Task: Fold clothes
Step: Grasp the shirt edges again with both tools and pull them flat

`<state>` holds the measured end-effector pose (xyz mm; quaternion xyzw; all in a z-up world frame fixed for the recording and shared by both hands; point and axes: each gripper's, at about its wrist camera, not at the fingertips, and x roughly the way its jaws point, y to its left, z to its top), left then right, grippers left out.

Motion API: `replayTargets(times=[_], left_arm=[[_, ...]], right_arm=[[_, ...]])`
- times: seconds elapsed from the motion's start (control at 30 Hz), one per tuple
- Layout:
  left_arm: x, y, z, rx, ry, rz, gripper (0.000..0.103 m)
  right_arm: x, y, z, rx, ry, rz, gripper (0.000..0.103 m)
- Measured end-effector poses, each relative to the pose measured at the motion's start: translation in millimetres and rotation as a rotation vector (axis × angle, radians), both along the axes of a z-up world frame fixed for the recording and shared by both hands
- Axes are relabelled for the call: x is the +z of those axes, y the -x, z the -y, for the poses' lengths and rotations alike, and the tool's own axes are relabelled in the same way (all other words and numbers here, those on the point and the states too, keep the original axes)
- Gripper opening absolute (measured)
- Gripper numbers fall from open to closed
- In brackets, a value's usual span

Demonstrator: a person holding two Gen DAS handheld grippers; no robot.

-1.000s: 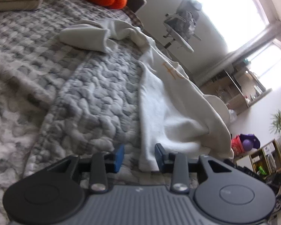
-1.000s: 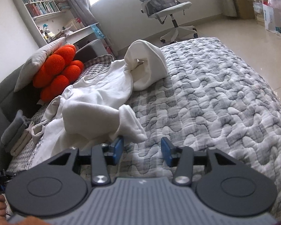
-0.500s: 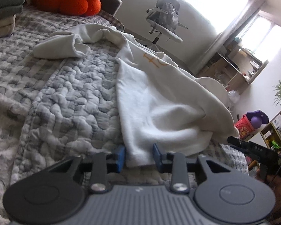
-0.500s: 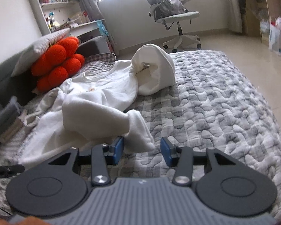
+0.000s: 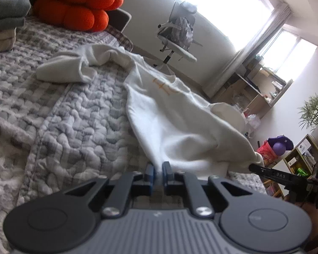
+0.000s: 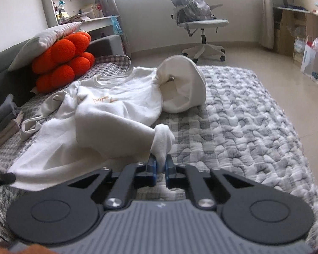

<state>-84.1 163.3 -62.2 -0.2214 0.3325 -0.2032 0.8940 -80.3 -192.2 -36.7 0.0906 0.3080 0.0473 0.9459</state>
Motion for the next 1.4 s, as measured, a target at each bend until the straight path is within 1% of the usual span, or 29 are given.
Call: replayTargets(times=[0.17, 0.27, 0.47, 0.63, 0.8, 0.97, 1.2, 1.4], left_arm=[[13.2, 6.6, -3.4, 0.017, 0.003, 0.022, 0.008], [21.2, 10.7, -5.6, 0.028, 0.004, 0.034, 0.007], [36.6, 20.6, -13.0, 0.055, 0.001, 0.055, 0.007], [40.4, 31.2, -21.6, 0.079, -0.02, 0.056, 0.007], [35.4, 38.9, -27.1, 0.095, -0.047, 0.032, 0.007], [27.1, 43.7, -31.2, 0.106, -0.076, 0.008, 0.007], [11.6, 46.3, -30.9, 0.119, -0.12, -0.051, 0.007], [0.1, 46.9, -29.2, 0.127, -0.155, -0.097, 0.007]], right_arm=[[15.7, 11.0, 1.2, 0.001, -0.009, 0.033, 0.008], [23.3, 17.2, 4.3, 0.009, -0.033, 0.04, 0.008], [31.8, 26.0, 13.8, 0.014, -0.126, 0.024, 0.008], [32.4, 31.1, 20.6, 0.013, -0.185, -0.004, 0.008], [23.9, 35.6, 21.1, 0.016, -0.197, -0.042, 0.008], [8.0, 36.5, 18.6, 0.024, -0.204, -0.096, 0.008], [-12.6, 41.3, 24.7, 0.036, -0.236, -0.169, 0.008], [-21.9, 44.6, 26.2, 0.051, -0.235, -0.205, 0.008]])
